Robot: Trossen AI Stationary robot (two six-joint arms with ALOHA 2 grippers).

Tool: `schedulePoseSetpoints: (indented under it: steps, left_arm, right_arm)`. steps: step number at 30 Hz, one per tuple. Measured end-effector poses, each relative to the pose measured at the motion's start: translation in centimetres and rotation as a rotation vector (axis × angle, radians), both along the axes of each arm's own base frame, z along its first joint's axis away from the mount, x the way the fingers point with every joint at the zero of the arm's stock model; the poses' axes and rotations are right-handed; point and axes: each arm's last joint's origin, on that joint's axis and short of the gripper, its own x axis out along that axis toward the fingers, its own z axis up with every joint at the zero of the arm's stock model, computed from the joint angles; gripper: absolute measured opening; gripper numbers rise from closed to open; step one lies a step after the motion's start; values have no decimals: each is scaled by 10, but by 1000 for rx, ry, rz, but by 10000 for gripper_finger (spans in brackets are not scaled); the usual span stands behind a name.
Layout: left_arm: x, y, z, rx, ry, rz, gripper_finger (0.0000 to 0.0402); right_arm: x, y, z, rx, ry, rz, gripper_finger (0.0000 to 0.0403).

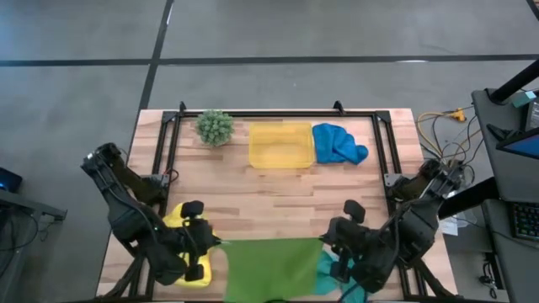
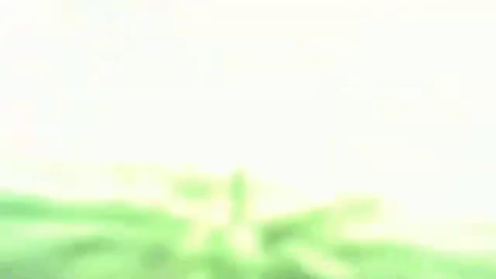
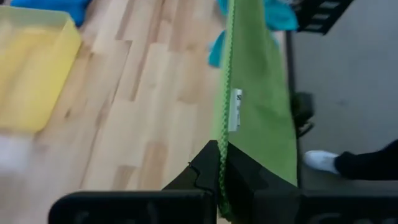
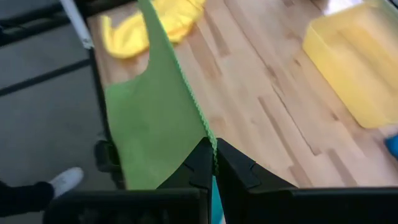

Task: Fold microfiber towels
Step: Fold the green towel

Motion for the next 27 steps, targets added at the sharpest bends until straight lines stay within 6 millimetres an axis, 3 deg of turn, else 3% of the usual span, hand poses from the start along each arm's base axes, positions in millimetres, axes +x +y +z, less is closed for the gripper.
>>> schedulePoseSetpoints:
  steps: [10, 20, 27]
  left_arm:
    - [13, 7, -52, 54, 84, 61, 0]
    - [23, 3, -94, -60, 113, -39, 0]
    - [29, 30, -119, -24, 164, -14, 0]
  right_arm:
    - [19, -10, -49, -56, 137, -32, 8]
    - [38, -9, -106, 97, 92, 76, 8]
    - [47, -30, -149, 130, 158, 107, 8]
